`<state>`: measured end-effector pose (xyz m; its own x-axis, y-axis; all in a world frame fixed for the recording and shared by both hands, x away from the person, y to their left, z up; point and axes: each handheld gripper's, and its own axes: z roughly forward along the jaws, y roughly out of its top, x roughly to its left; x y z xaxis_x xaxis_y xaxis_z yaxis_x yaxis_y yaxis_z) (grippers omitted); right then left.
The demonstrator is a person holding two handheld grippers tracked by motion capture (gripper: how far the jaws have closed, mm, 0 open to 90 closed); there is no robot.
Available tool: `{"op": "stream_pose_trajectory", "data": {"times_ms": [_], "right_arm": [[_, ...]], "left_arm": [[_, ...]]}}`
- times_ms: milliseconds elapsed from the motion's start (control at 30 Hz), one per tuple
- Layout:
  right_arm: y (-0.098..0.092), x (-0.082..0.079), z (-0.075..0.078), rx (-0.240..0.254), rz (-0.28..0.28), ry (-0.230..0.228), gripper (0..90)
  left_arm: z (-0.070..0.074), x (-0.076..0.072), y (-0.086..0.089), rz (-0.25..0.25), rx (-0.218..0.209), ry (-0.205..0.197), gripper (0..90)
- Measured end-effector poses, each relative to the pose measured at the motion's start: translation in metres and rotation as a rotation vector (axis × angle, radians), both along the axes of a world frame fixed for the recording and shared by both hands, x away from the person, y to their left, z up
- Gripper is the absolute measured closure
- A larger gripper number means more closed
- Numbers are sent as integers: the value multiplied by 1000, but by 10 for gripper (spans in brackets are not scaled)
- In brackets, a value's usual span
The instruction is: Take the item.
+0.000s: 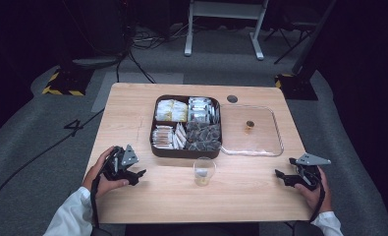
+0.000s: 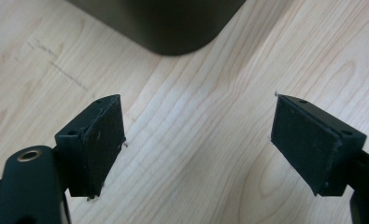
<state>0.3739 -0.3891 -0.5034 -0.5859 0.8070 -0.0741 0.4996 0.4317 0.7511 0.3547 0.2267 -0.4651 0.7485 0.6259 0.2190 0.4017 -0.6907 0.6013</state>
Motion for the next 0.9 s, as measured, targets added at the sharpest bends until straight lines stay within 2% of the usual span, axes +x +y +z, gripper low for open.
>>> {"op": "stream_pose_trajectory", "data": {"times_ms": [600,733,800,833,900], "right_arm": [[0,0,0,-3,0,-5,171],[0,0,0,-4,-1,-7,171],[0,0,0,-4,-1,-7,171],[0,-1,0,-5,-1,-7,171],[0,-1,0,-6,-1,-9,172]], "left_arm": [[-28,-10,30,72,-92,92,175],[-33,-14,40,102,-162,114,171],[-37,-16,47,117,-221,120,172],[-39,-17,50,117,-234,103,170],[-40,-19,51,127,-239,101,168]]}}
